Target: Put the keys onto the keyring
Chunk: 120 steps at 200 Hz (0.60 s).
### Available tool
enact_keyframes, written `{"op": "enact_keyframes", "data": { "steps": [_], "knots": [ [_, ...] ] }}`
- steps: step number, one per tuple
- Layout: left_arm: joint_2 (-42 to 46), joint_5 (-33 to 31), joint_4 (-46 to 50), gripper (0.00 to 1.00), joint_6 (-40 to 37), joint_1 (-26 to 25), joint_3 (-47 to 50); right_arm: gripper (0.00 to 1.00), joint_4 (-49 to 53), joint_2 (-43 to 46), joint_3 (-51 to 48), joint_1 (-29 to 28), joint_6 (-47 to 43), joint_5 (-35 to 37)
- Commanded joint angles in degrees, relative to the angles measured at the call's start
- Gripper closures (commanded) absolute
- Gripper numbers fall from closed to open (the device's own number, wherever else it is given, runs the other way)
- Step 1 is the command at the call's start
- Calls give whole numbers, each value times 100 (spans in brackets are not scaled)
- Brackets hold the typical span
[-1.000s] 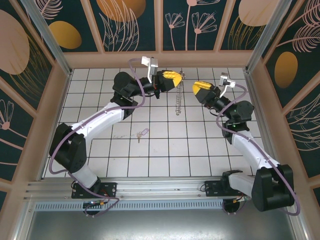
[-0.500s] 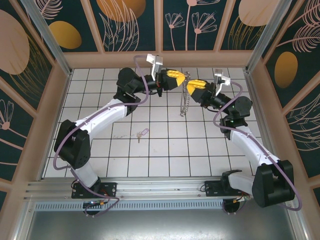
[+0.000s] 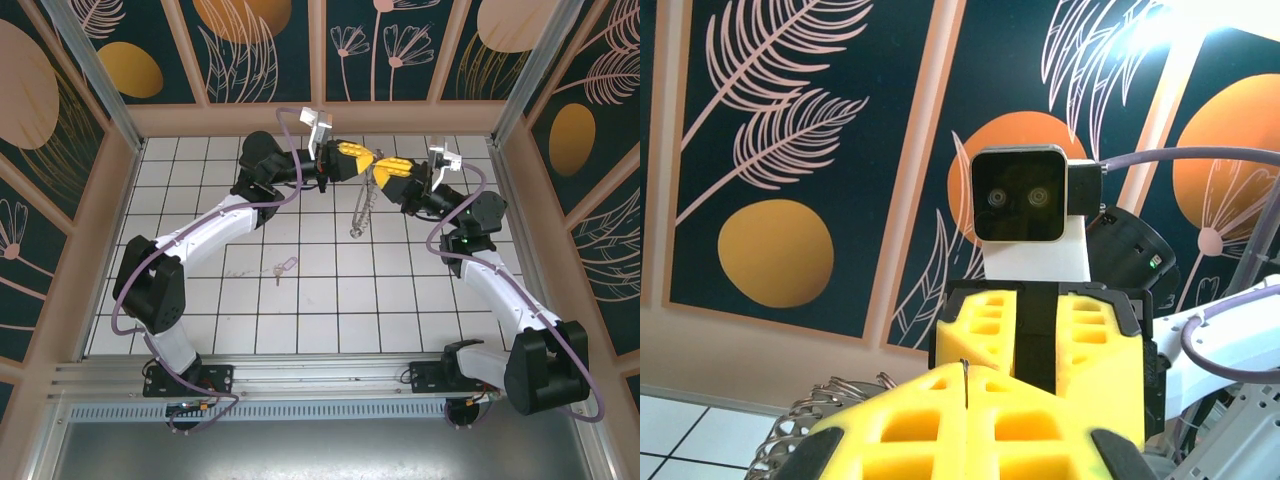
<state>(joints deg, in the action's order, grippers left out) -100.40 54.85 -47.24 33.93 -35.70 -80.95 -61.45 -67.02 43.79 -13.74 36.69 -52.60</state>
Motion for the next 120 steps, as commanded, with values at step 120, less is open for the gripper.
{"op": "enact_keyframes", "data": {
  "steps": [120],
  "knots": [
    [75,-178,-1013,100,826,-78,76,82,-1375,-393,117,-41,659,293]
  ]
}}
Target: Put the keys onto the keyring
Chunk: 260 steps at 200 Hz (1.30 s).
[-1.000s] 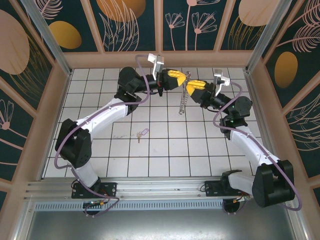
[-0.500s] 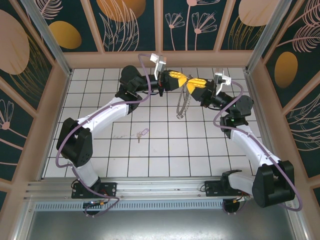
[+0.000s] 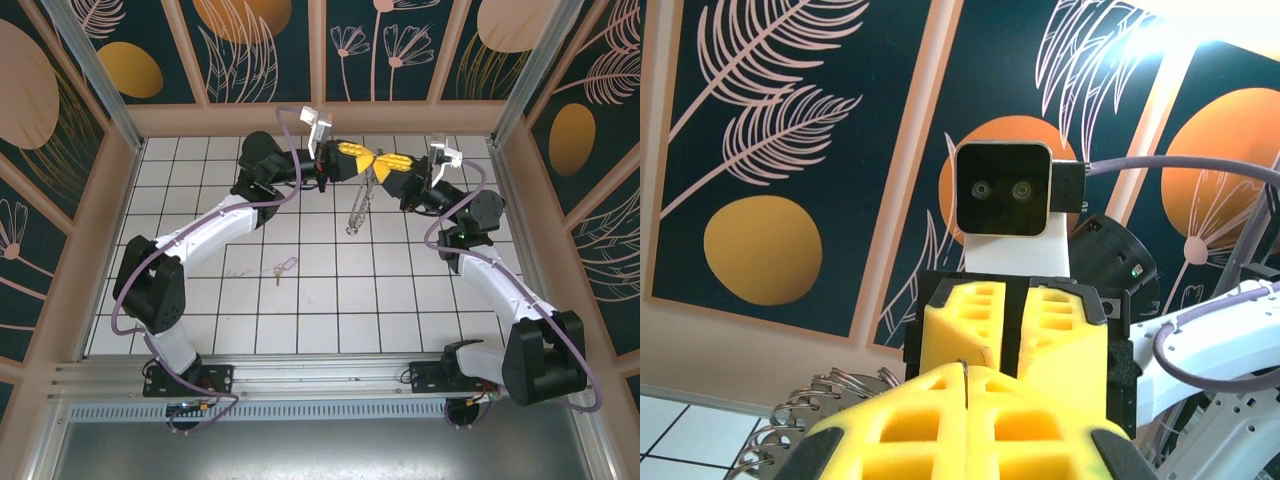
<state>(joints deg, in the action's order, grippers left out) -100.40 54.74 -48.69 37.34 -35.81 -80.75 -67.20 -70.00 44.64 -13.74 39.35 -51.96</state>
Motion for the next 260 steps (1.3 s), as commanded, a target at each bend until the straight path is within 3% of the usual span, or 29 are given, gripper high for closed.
{"op": "enact_keyframes", "data": {
  "steps": [1,27,45,76,211,260],
  "knots": [
    [70,-184,-896,100,507,-71,67,82,-828,-103,21,-41,417,248],
    [-49,-611,-1551,100,1101,-68,190,73,-1921,-286,-338,-44,1157,983],
    [-108,-871,-1773,100,1323,-67,233,72,-2545,-418,-493,-55,1601,1424],
    [-117,-1166,-1786,100,1406,-68,261,72,-3101,-761,-306,-73,2109,1531],
    [-102,-1228,-1558,100,1522,-66,174,74,-3109,-1308,436,-402,2314,1356],
    [-103,-1190,-1522,100,1529,-66,182,81,-3110,-1420,523,-440,2322,1303]
  ]
}}
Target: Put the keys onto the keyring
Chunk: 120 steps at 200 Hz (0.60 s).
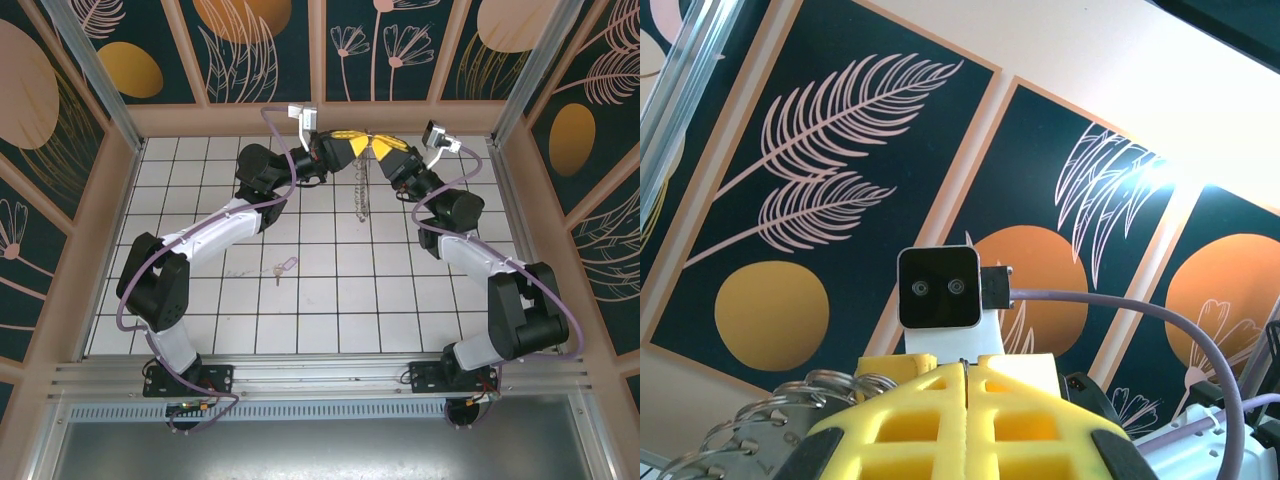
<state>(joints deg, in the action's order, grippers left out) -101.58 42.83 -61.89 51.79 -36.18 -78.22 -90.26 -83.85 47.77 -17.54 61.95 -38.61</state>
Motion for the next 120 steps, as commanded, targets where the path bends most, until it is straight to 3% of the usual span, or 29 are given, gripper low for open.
{"op": "enact_keyframes", "data": {
  "steps": [1,55,98,107,120],
  "knots": [
    [15,4,-201,100,81,-29,-71,81,-802,-39,217,-58,62,-33],
    [-11,36,-120,100,64,-29,-97,100,-752,-95,318,-82,63,-167],
    [-14,5,115,100,3,-33,-263,100,-756,-179,391,-53,29,-265],
    [43,-66,237,88,-76,-34,-273,100,-759,-191,439,-29,6,-279],
    [168,-216,442,60,-229,-21,-235,100,-780,-216,524,12,2,-300]
  ]
}}
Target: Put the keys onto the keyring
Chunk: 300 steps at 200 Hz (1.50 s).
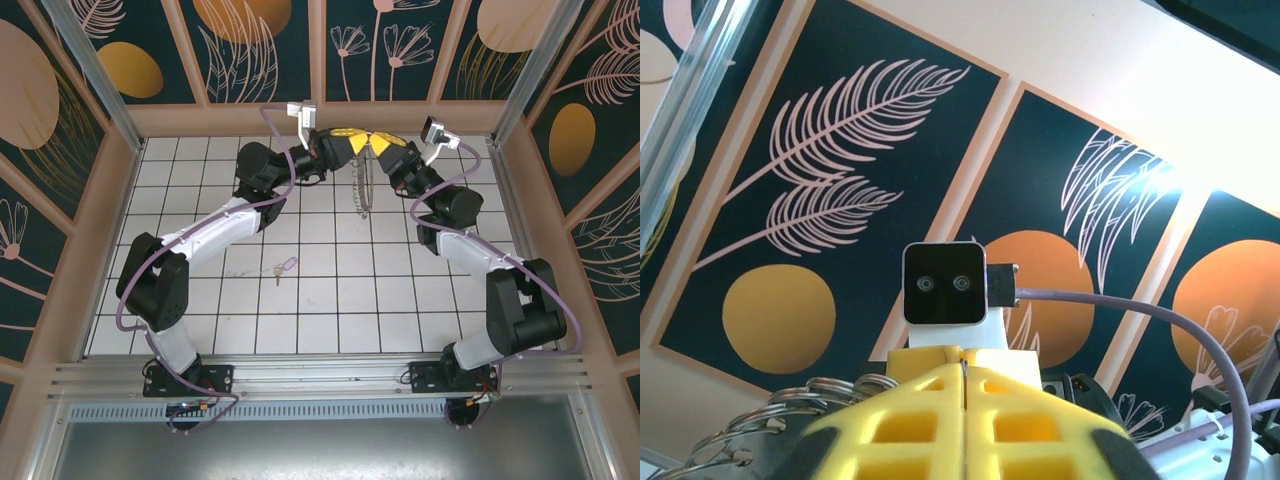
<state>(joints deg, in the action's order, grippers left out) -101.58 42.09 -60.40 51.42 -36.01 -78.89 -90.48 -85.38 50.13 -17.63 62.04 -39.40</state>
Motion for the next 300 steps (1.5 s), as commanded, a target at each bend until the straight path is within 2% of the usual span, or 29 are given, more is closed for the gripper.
{"op": "enact_keyframes", "data": {
  "steps": [1,23,45,63,76,105,138,160,192,300],
  "knots": [
    [179,-154,310,59,-206,-38,-160,100,-759,-65,300,22,-7,-219],
    [520,-478,477,38,-362,2,79,100,-820,-94,422,101,14,-226],
    [758,-725,413,32,-344,67,371,100,-831,-82,482,109,-34,-226],
    [848,-788,365,32,-253,94,509,100,-854,-75,523,108,-25,-227],
    [844,-758,288,35,-177,94,567,100,-862,-59,531,92,-33,-220],
    [714,-592,-26,54,120,102,569,100,-868,-33,541,43,-43,-207],
    [540,-422,-448,69,508,102,569,100,-858,-22,533,-5,-77,-167],
    [384,-355,-861,74,858,96,577,100,-866,-55,532,-15,-86,-121],
    [109,-334,-1266,75,1240,97,602,100,-866,-71,518,-31,-93,-86],
    [-134,-346,-1800,74,1604,78,533,100,-859,-113,487,-33,-98,-25]
  ]
}}
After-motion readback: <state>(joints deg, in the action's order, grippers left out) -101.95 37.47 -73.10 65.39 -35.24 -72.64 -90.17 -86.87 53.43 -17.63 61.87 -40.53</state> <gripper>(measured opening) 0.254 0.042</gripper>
